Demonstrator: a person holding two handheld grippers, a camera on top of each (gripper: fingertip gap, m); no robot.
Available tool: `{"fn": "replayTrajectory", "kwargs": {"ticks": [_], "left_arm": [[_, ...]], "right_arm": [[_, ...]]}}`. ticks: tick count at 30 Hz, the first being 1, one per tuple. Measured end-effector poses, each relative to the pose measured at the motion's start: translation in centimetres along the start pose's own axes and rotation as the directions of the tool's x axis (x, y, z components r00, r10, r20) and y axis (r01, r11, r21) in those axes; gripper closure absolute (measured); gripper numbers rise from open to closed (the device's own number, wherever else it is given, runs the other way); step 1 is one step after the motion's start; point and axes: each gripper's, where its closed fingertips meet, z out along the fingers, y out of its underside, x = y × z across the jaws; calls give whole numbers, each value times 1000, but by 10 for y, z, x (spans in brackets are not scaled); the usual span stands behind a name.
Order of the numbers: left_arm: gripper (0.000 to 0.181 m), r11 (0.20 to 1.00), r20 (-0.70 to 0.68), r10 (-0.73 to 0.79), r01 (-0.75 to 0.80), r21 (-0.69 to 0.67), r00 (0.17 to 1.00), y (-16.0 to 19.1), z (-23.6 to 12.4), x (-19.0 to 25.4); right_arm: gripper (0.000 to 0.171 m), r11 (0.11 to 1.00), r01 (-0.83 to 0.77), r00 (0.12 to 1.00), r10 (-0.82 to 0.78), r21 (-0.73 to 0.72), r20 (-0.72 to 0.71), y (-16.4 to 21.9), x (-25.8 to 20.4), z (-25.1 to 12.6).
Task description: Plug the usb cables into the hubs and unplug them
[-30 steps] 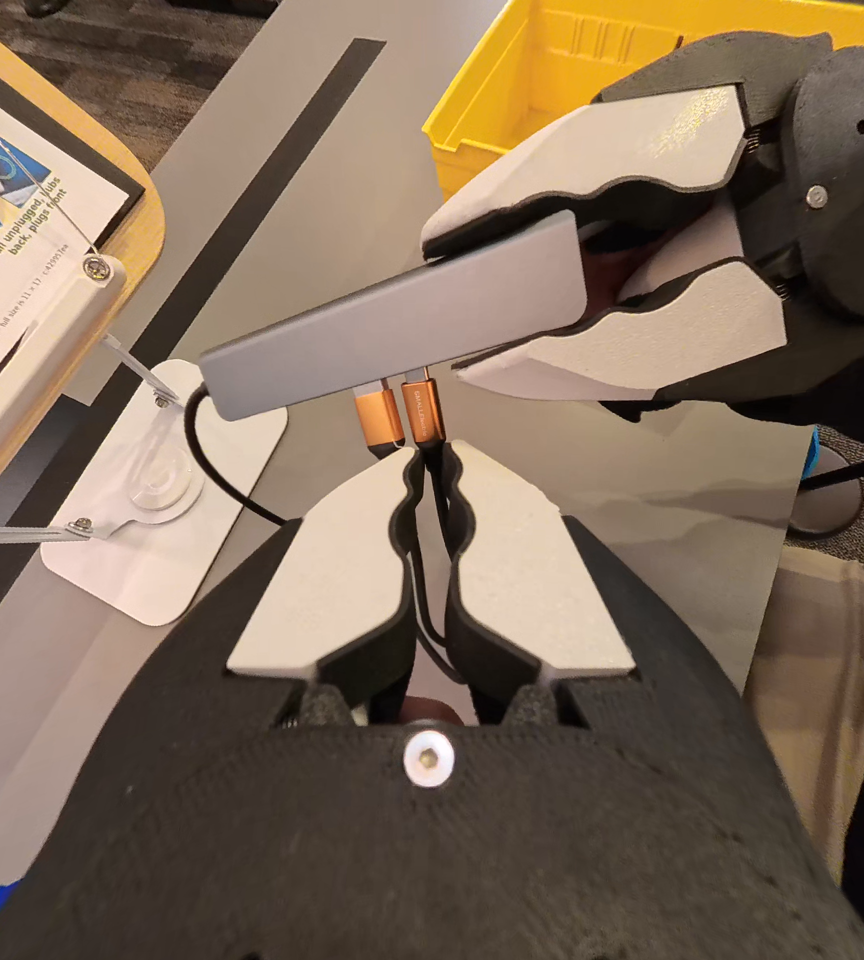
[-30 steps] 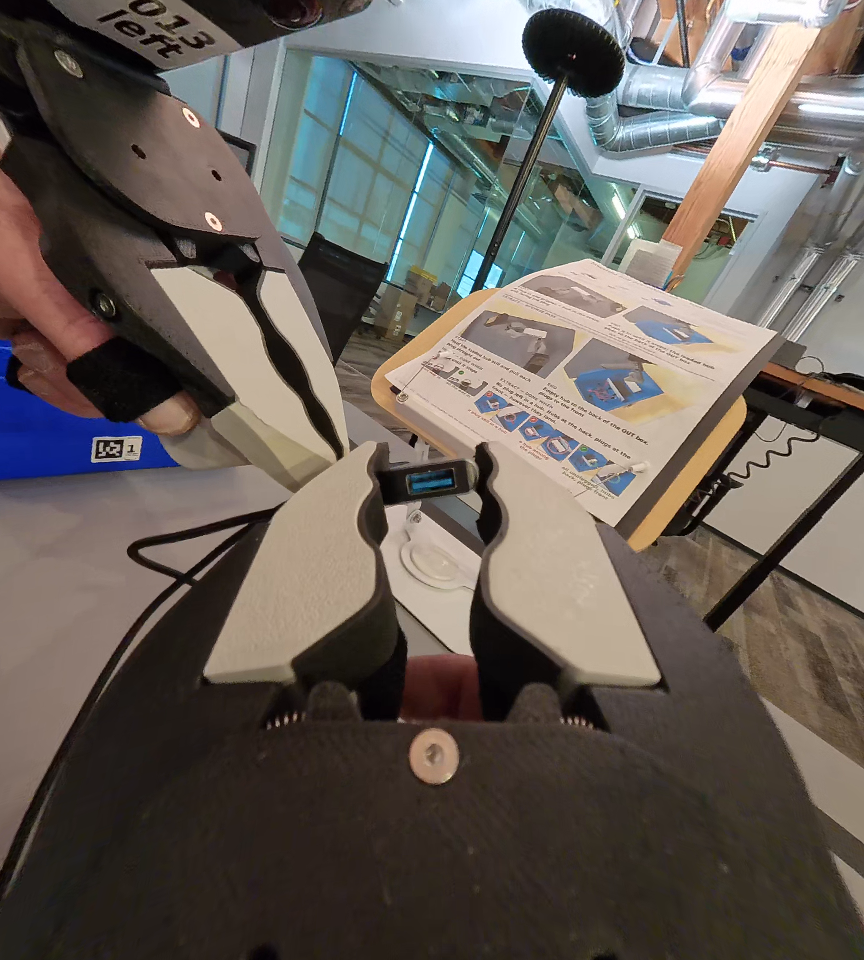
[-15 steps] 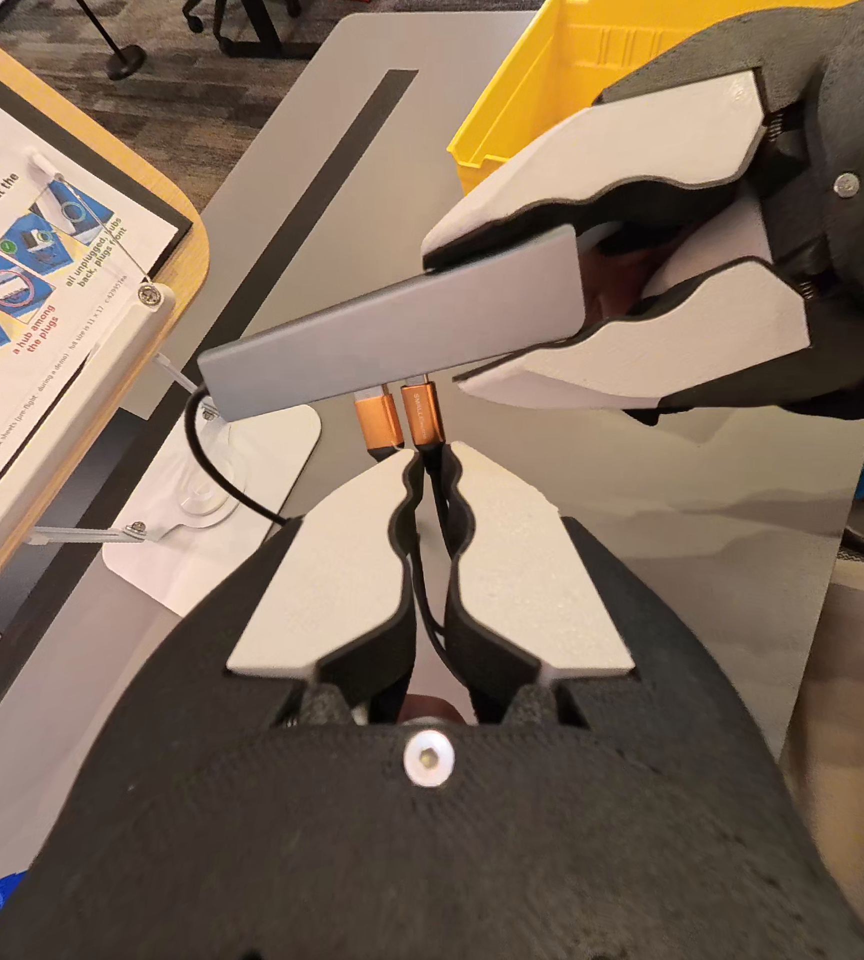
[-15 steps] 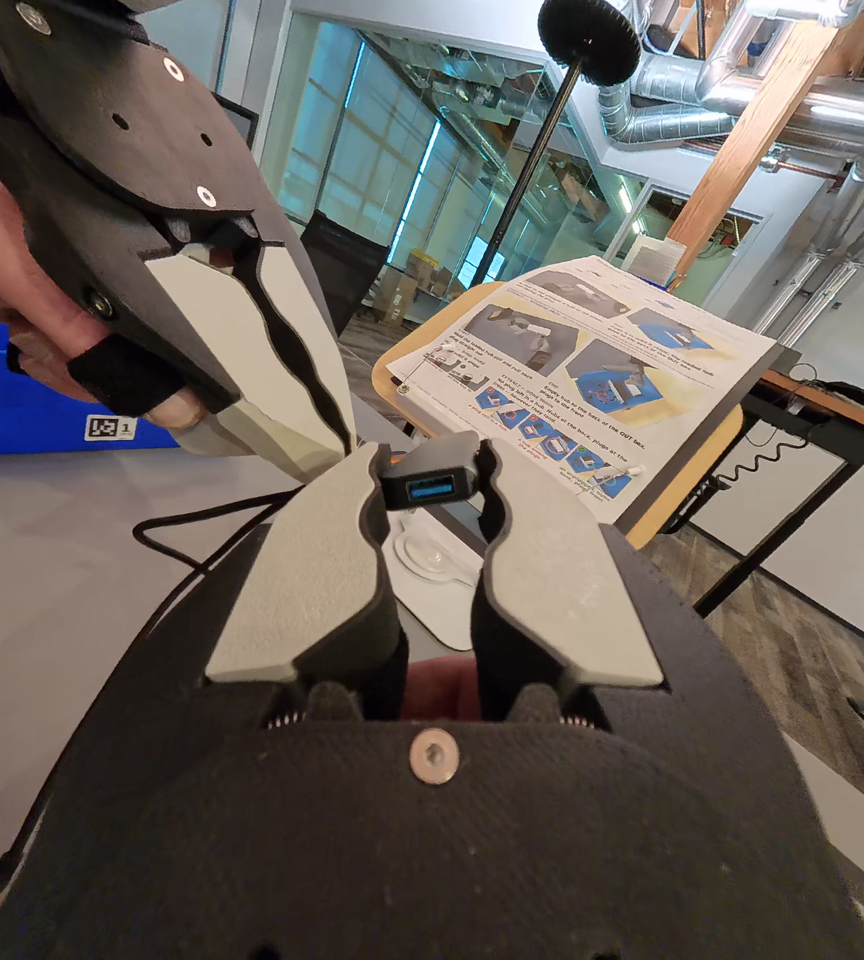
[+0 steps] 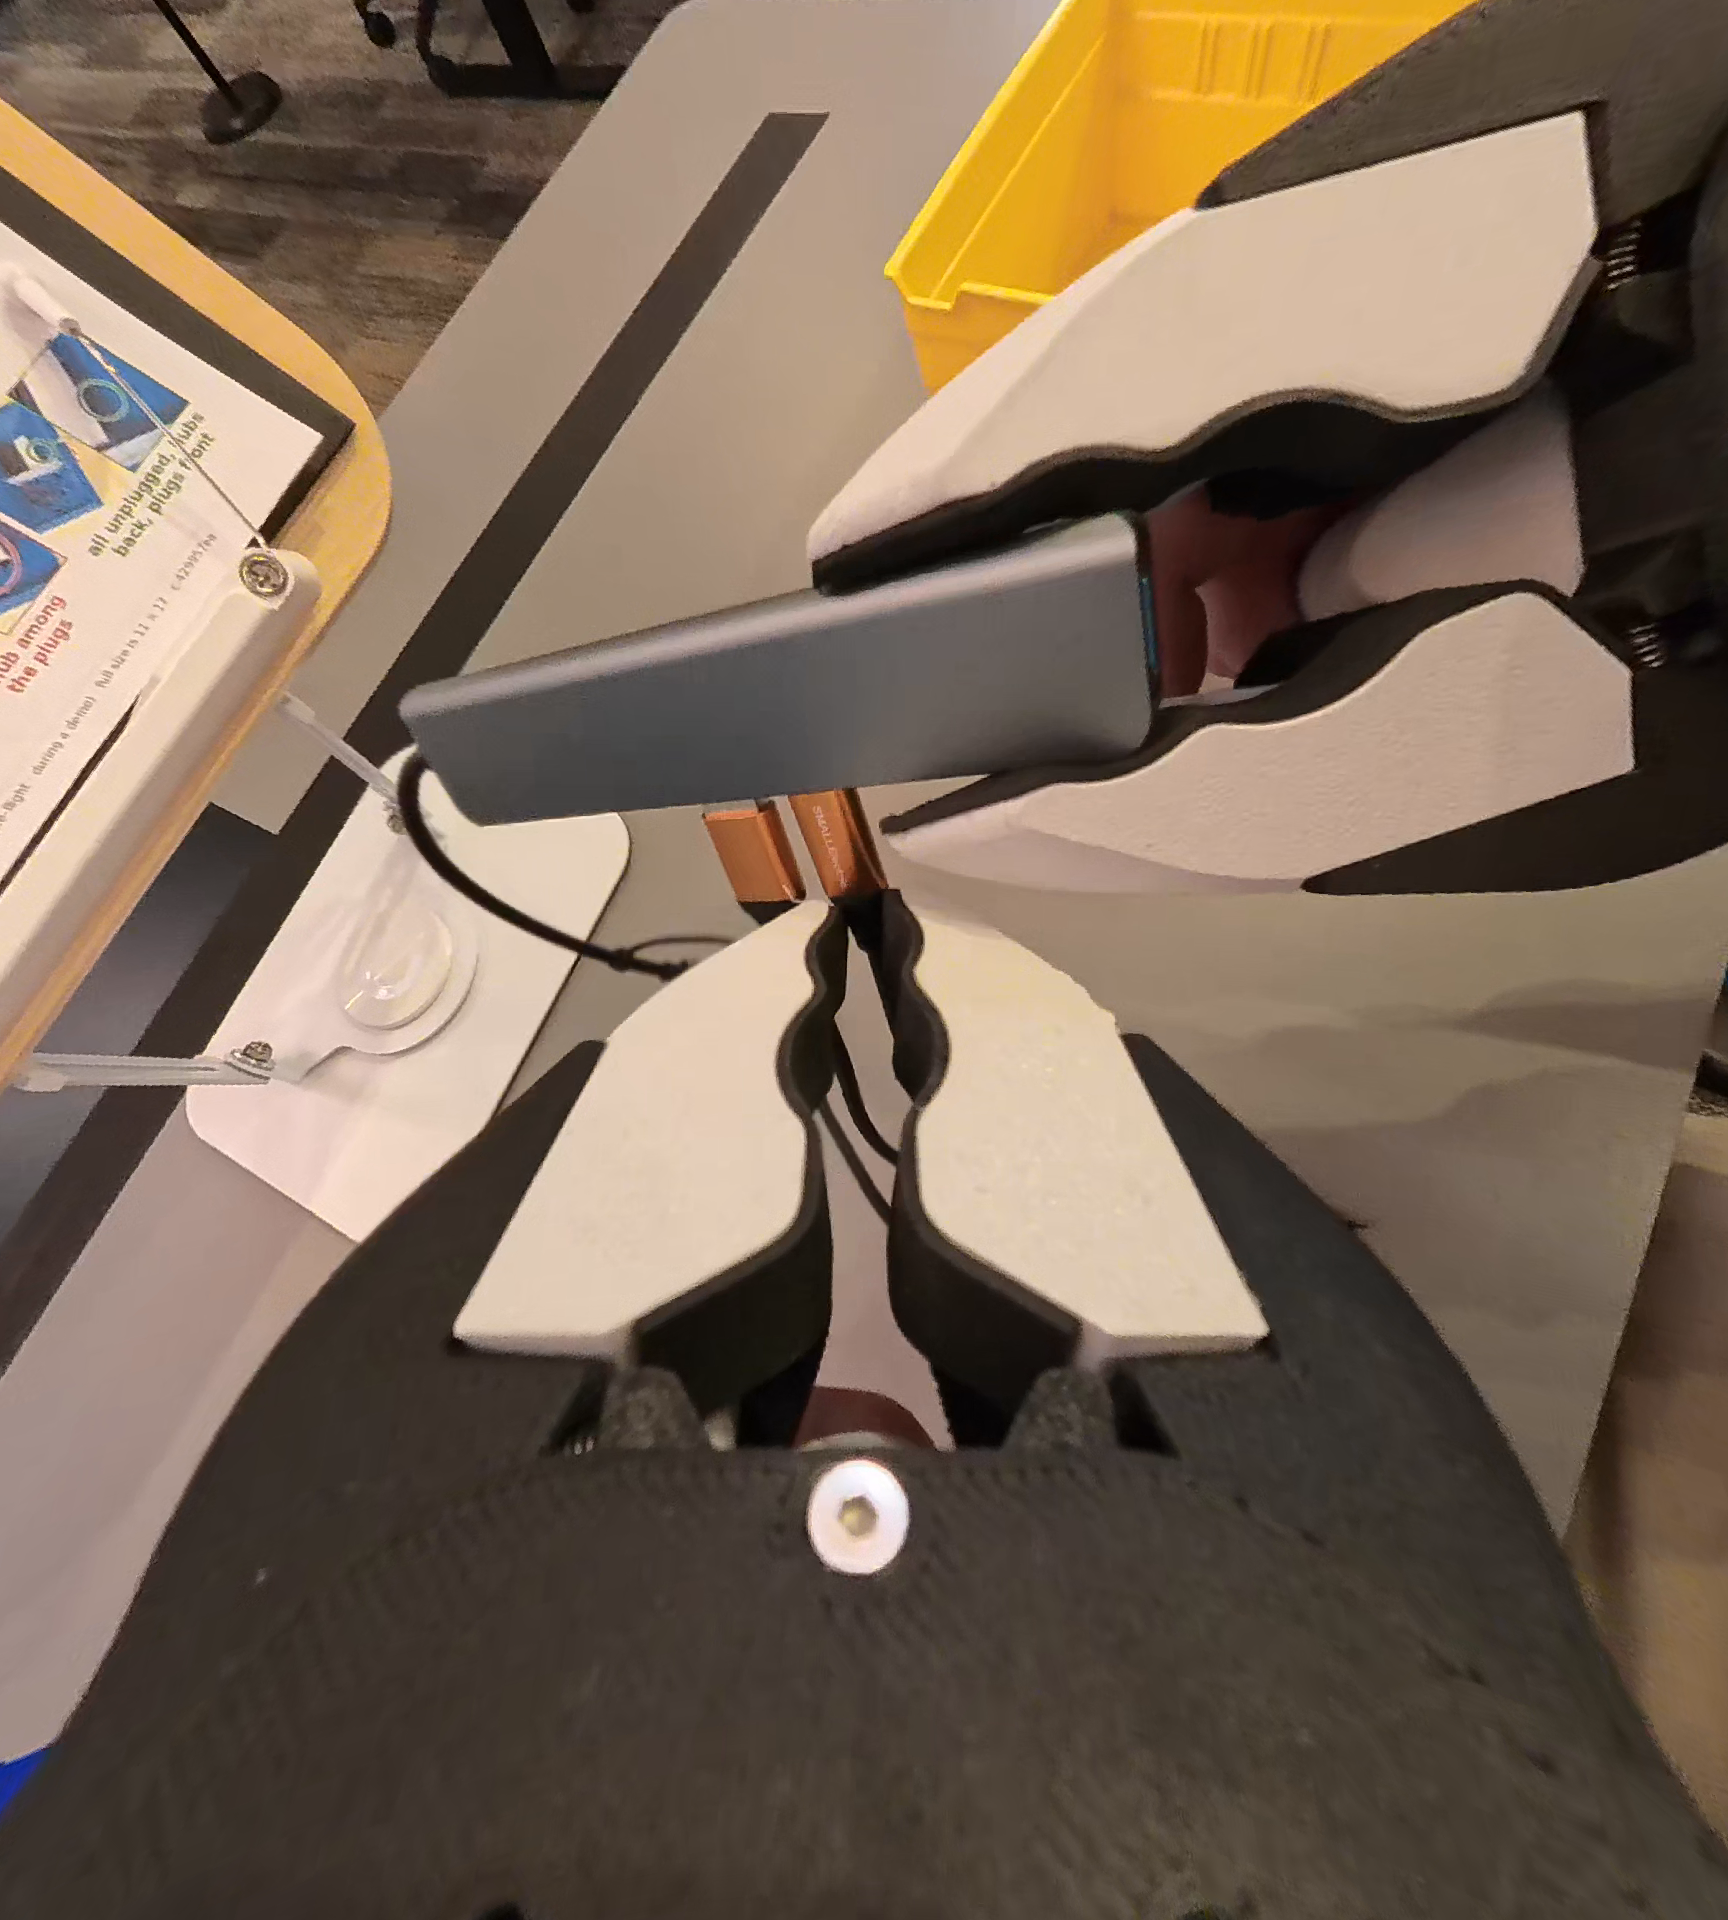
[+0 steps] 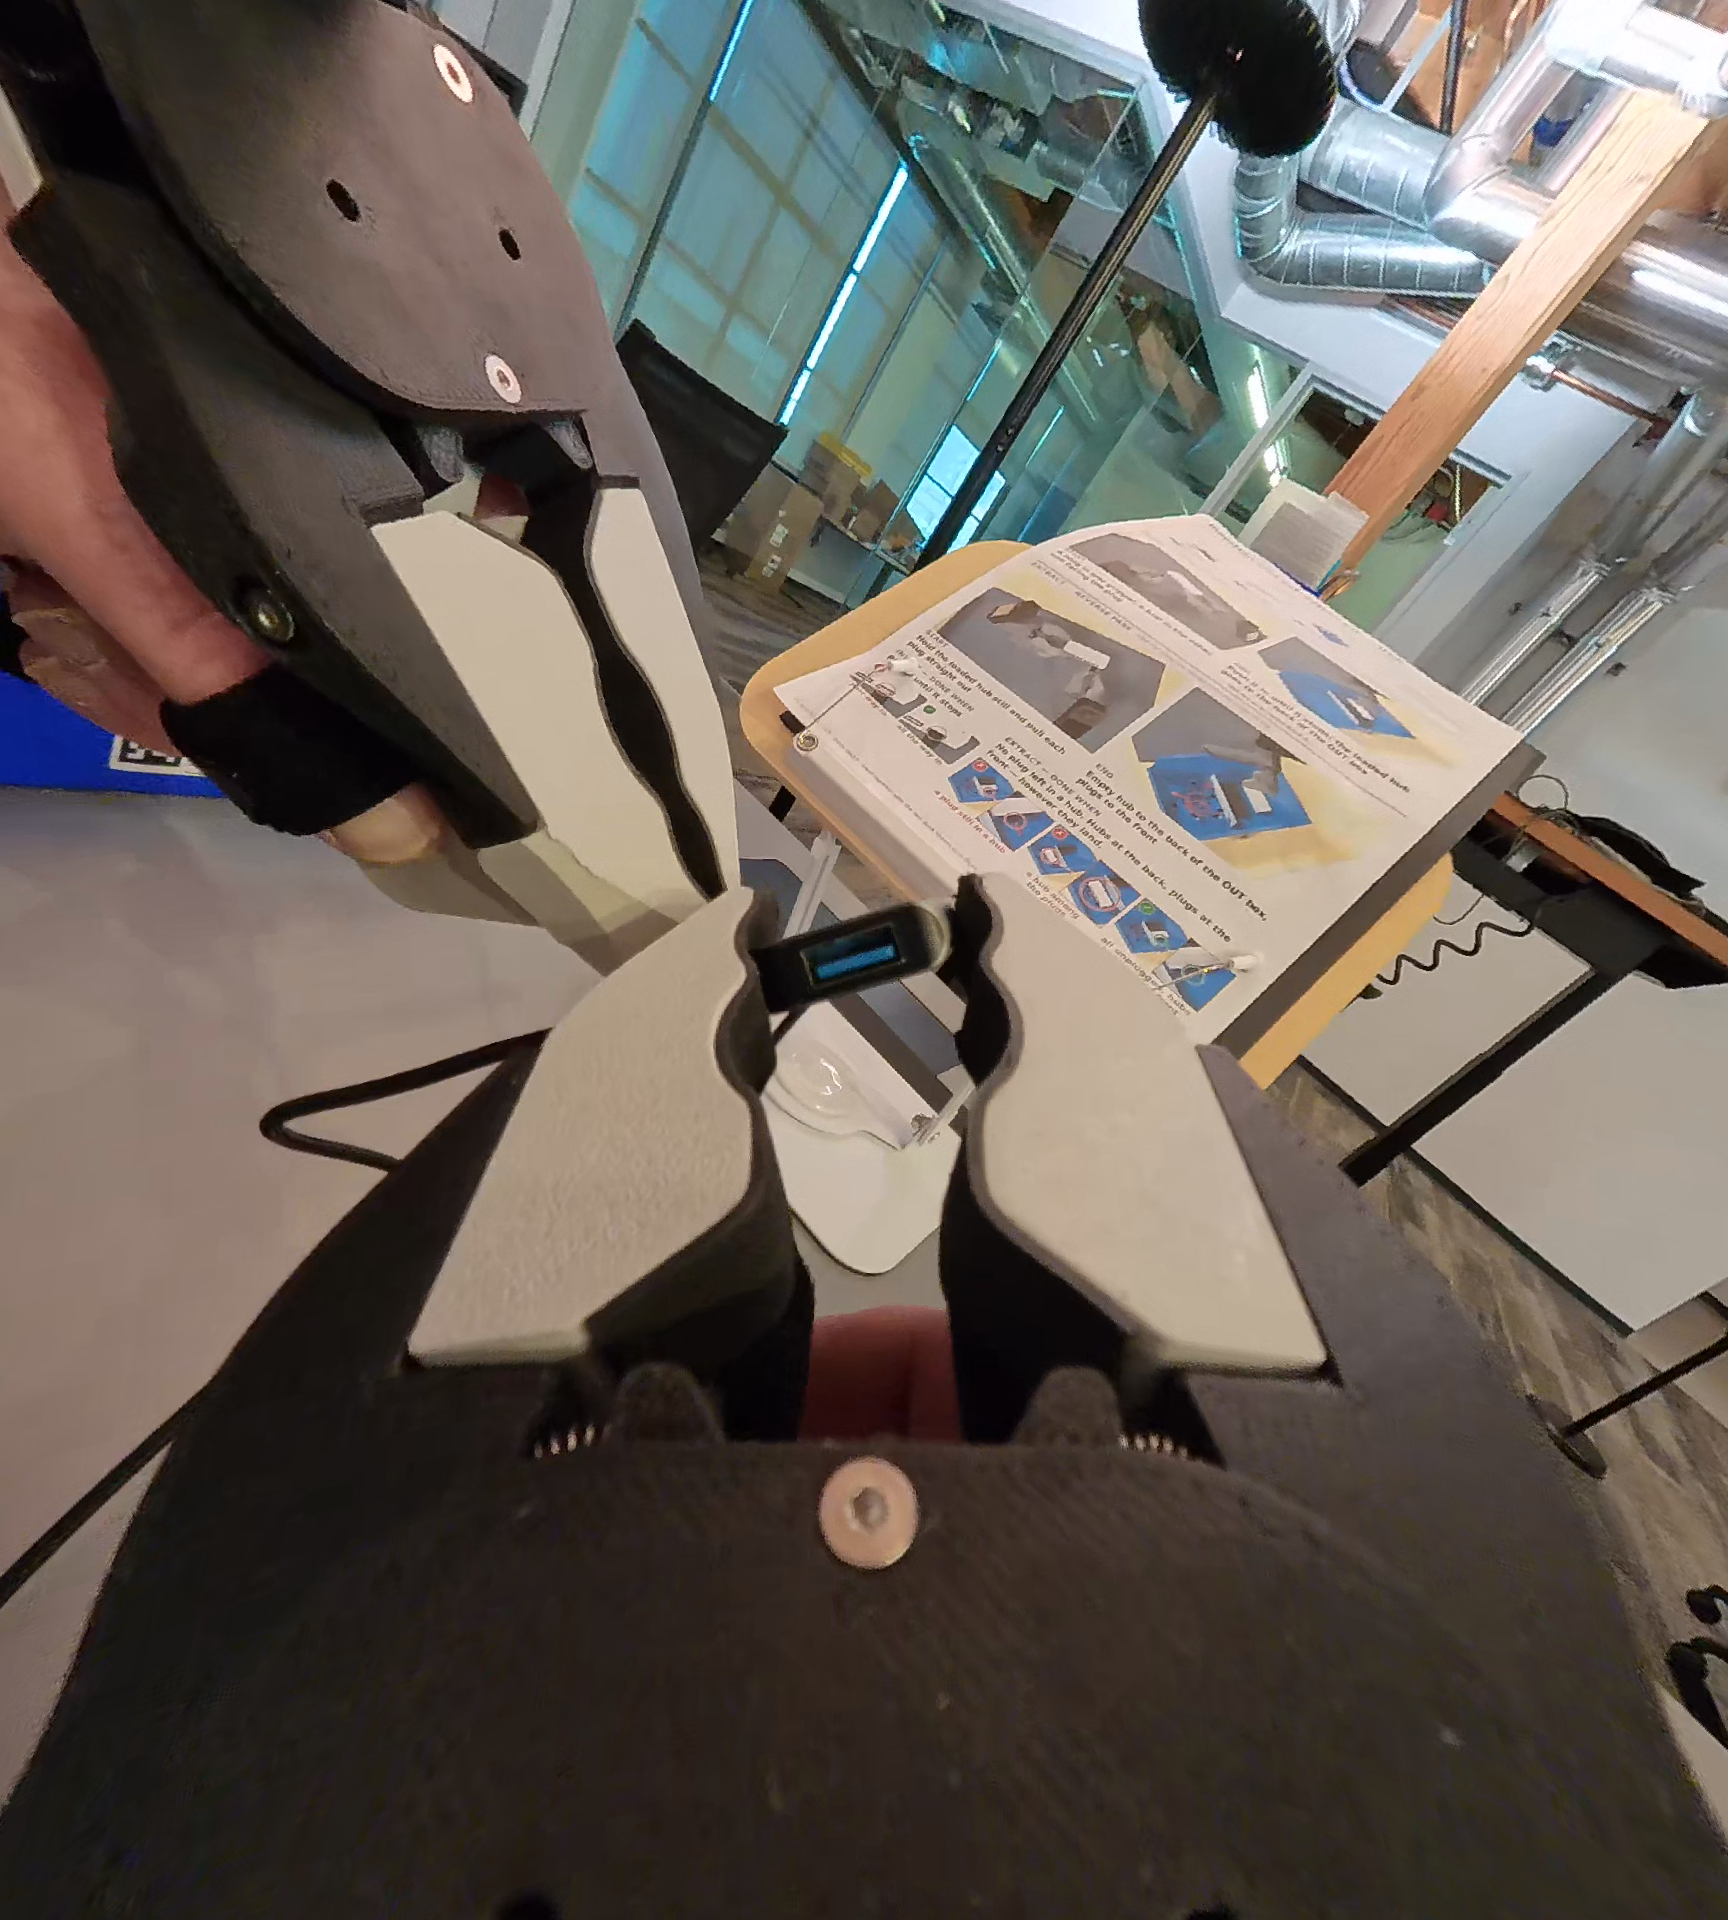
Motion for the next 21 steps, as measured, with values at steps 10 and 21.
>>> {"fn": "replayTrajectory", "kwargs": {"ticks": [10,21], "left_arm": [[175,991,72,134,-134,-6,988,2,-16,-4],[176,963,13,247,-244,-111,969,33,-22,-5]], "right_arm": [[138,998,-57,997,57,12,49,-2,-1,-2],[130,926,364,925,-347,-96,156,12,-26,-3]]}}
